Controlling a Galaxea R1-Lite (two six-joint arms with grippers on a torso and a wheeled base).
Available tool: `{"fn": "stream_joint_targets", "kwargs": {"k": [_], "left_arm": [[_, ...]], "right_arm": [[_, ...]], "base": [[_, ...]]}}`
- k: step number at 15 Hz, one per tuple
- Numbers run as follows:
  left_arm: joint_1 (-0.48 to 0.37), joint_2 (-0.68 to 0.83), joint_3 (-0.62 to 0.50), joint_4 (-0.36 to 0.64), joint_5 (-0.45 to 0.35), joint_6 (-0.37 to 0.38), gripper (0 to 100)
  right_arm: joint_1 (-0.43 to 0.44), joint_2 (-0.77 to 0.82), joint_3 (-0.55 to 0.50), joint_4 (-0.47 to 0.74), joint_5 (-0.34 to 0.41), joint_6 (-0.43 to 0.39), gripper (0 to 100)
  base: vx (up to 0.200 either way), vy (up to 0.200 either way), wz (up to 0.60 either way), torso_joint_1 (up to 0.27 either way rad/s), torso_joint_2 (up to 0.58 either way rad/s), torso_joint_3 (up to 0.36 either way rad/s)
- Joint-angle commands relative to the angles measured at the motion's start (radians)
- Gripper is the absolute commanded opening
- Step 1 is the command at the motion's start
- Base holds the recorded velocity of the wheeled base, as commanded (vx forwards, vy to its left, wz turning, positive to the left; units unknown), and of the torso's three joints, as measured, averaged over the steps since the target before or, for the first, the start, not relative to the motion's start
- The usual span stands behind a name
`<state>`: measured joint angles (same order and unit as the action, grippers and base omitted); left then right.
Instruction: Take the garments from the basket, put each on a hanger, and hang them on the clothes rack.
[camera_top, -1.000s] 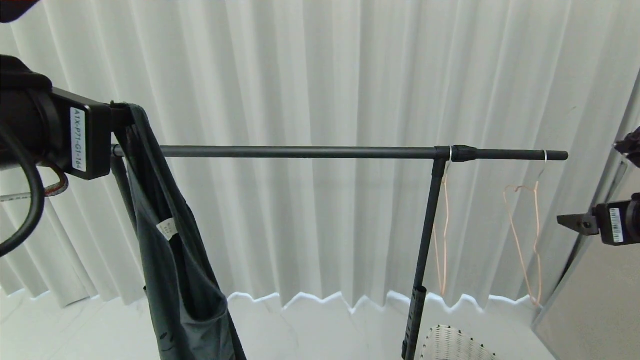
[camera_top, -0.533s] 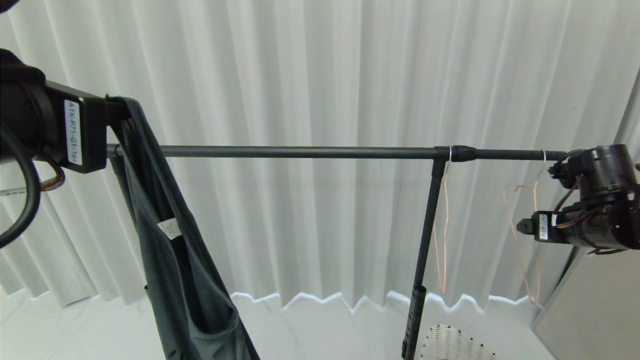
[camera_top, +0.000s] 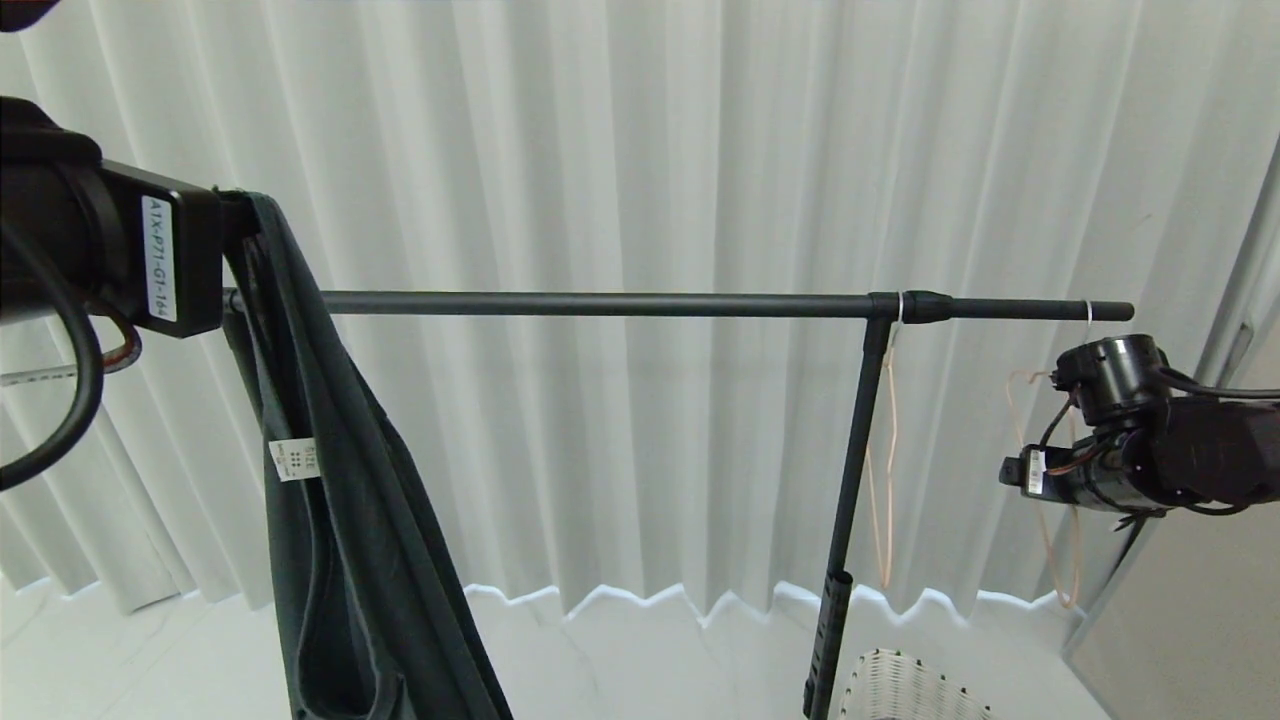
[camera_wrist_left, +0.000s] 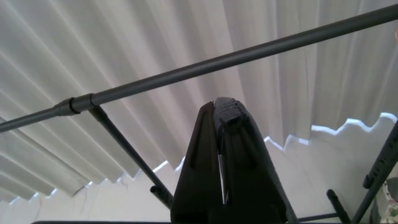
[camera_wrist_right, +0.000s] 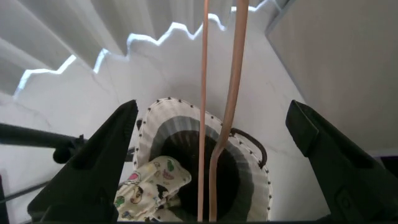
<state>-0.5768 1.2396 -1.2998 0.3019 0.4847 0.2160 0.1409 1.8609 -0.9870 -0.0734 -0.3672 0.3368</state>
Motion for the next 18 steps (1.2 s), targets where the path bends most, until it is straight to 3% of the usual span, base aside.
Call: {"fn": "stream_joint_targets", "kwargs": {"k": [1,4,5,18], "left_arm": [[-0.002,0.001,0.001,0.0,0.0,0.0,0],[-0.003,0.009,-0.003,-0.001,-0.001,0.025,0],[-0.003,0.009,-0.003,-0.003,-0.001,0.033,0],[-0.003,0.004,-0.001,-0.003,-0.001,0.031,0]], "right_arm": [[-0.015,0.032,-0.03,0.0,0.001,0.03,100],[-0.021,0.035,-0.033,0.004,-0.001,0.036,100],[-0.021,0.034,-0.035,0.004,-0.002,0.034,0],[-0.014,-0.097,-0.015,0.011,0.001,0.018,0]], "base": [[0.0,0.0,0.0,0.0,0.0,0.0],[0.0,0.0,0.0,0.0,0.0,0.0],[0.0,0.0,0.0,0.0,0.0,0.0],[0.0,0.0,0.0,0.0,0.0,0.0]]}}
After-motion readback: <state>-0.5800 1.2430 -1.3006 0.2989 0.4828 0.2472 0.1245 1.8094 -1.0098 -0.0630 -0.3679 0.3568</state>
